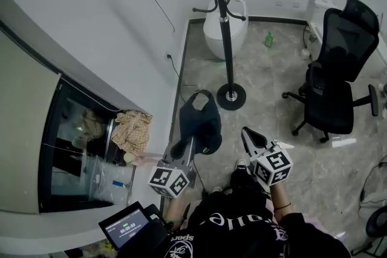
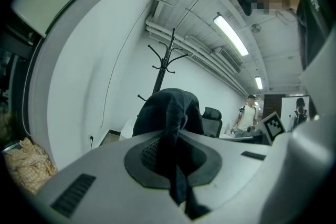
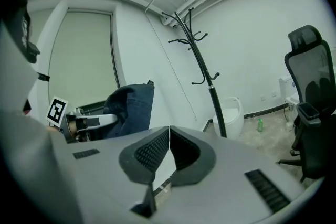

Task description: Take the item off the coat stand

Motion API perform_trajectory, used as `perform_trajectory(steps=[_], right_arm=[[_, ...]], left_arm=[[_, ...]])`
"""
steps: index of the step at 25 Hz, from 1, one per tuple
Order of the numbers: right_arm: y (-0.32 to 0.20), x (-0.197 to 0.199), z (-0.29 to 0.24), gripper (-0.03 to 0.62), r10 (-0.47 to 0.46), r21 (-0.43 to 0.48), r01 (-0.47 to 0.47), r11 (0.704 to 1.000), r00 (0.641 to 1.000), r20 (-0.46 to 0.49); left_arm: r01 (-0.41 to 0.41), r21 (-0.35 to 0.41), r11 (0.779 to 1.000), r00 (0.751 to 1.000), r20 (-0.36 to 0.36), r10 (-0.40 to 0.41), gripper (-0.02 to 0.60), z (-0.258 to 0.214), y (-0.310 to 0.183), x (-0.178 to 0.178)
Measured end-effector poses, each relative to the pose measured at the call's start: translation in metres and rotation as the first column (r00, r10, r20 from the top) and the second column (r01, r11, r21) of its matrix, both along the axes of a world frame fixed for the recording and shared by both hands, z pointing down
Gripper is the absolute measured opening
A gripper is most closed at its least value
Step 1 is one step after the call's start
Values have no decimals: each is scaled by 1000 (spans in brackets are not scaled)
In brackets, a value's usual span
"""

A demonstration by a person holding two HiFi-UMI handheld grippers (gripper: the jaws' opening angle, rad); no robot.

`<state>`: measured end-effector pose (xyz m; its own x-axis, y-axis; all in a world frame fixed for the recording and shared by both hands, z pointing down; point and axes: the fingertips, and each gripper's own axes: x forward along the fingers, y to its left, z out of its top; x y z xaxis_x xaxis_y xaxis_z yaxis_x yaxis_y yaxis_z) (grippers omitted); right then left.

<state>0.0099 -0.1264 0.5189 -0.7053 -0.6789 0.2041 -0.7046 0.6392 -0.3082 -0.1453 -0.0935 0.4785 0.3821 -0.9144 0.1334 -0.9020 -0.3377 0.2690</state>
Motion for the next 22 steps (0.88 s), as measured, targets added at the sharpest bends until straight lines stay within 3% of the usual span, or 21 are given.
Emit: perform_trajectory(steps=[6, 11, 22], right_arm=[[76, -45, 5, 18, 16, -11, -15, 1000, 1000, 22], [134, -59, 19, 18, 56, -39, -57, 998, 998, -23], [194, -37, 2, 18, 126, 17, -125, 992, 989, -72]], left_arm=[[-9, -28, 1000, 1000, -21, 9, 12, 19, 77, -47], [-20, -46, 999, 998, -54, 17, 12, 38, 119, -69], [-131, -20, 991, 986, -103, 128, 12, 28, 162, -39]])
